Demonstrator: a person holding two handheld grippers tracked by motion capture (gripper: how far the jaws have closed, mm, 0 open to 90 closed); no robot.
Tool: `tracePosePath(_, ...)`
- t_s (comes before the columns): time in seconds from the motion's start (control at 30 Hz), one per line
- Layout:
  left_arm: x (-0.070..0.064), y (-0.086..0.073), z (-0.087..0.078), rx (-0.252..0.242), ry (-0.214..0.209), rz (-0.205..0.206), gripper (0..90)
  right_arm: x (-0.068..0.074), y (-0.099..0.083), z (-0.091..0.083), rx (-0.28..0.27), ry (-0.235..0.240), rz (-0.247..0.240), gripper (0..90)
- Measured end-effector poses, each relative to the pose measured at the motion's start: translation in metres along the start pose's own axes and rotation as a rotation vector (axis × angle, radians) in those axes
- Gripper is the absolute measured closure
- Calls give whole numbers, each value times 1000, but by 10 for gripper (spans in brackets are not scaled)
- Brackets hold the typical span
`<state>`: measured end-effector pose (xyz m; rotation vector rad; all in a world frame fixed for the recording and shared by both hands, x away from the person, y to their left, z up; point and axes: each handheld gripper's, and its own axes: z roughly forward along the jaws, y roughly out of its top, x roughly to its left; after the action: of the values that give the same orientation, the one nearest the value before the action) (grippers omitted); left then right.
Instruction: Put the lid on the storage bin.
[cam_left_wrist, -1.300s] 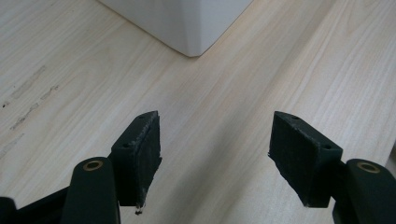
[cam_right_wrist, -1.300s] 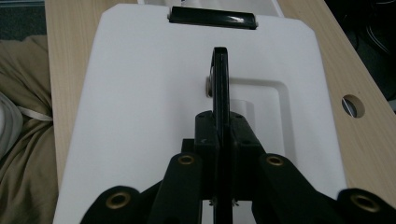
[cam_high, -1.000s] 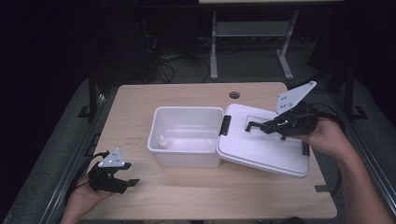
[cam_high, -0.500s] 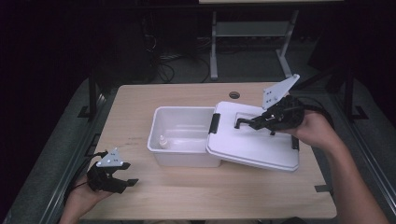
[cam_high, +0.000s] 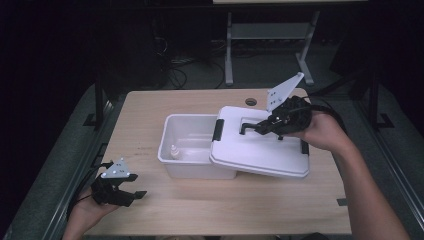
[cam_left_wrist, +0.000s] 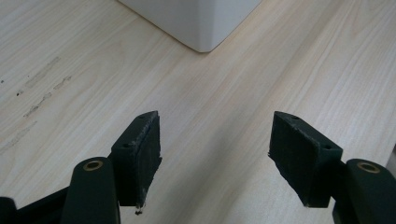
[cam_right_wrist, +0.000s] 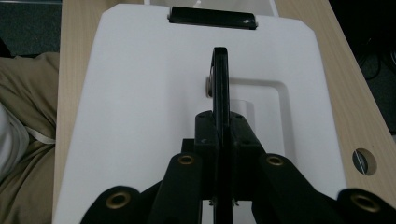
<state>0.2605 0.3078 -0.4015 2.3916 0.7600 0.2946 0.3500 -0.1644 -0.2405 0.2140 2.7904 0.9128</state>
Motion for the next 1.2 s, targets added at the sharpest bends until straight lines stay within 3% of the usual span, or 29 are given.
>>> tracePosePath(0.23,1,1,0,-6,-1,1,333,-2,12,10,16,15,-20,838)
tracePosePath(0.83,3,0,2,-15,-15,0,334,-11,30,39,-17,39,-58,838)
tracePosePath(1.2,4,-2,-1,-26,-10,-9,334,-13,48,53,-10,53,-68,838)
